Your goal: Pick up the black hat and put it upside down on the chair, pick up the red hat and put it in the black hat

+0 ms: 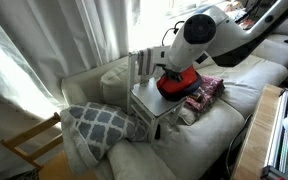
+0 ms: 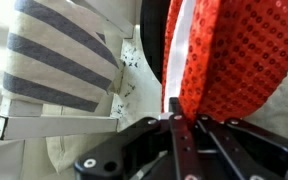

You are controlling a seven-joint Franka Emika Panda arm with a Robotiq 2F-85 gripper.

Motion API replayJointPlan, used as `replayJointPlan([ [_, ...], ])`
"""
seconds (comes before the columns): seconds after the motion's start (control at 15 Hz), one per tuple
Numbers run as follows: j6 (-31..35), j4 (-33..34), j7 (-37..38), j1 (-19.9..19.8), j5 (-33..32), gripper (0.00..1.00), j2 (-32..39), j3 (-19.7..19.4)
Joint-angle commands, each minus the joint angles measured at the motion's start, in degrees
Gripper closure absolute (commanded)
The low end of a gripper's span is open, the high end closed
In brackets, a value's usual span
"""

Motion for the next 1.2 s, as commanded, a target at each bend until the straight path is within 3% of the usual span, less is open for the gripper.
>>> replayJointPlan([
  [0.0,0.5,-0.7,0.0,-0.4,-2.8,0.99,-2.3,-0.1],
  [0.53,-0.5,-1.3,-6.7,-2.3,-4.2,0.99,-4.8,-1.5],
  [1.13,2.6,-0.6,3.4,-1.8,-14.2,0.99,2.2,-0.5],
])
